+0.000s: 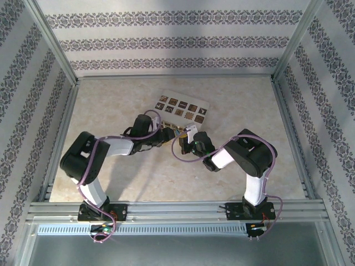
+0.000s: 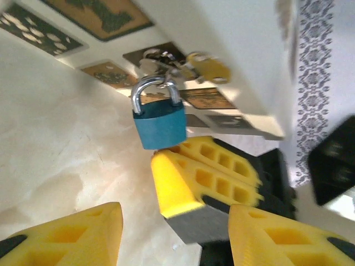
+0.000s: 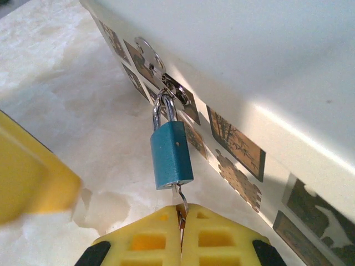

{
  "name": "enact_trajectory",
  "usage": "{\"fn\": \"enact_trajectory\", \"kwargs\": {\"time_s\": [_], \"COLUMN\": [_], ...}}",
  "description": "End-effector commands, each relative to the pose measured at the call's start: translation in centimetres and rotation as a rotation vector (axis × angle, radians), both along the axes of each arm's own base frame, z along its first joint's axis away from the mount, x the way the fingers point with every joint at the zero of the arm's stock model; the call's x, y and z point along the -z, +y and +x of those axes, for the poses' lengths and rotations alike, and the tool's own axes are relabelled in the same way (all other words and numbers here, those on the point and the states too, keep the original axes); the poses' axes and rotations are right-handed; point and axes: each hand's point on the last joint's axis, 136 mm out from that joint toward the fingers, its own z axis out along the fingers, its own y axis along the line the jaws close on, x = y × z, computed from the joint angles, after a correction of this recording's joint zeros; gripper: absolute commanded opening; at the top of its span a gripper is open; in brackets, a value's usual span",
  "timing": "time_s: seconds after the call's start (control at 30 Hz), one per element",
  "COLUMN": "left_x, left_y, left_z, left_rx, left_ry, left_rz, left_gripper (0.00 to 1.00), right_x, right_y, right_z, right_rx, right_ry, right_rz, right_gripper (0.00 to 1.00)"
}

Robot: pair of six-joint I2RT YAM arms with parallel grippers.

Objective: Unlock a padlock with a key

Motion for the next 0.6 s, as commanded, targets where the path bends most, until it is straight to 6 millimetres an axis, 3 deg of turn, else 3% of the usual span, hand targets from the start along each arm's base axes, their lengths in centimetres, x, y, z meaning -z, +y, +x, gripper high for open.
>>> {"fn": "enact_trajectory", "kwargs": {"time_s": [0.0,0.17,0.57], "left_x": [-1.5,-2.9,-3.7], "left_y": [2.4,5.2,6.7], "left_z": [0.2,0.2,-1.0], "left_rx": [-0.050,-0.123,-0.150], "left_ry": [-0.043,-0.072,-0.068], "left_rz": [0.002,-0.024,-0.007], "left_gripper": [0.53,0.53,0.53], "right_x": [-0.1,-1.0,-2.2], "right_y": [0.9,1.4,1.7], "right_z": [-0.8,-1.0,-1.2], "right_rx": [-0.020,-0.026,0.035], "right_ry": [0.024,0.049,0.196], "right_rz": [0.054,0.104,0.218], "right_gripper": [0.00,0.00,0.00]}}
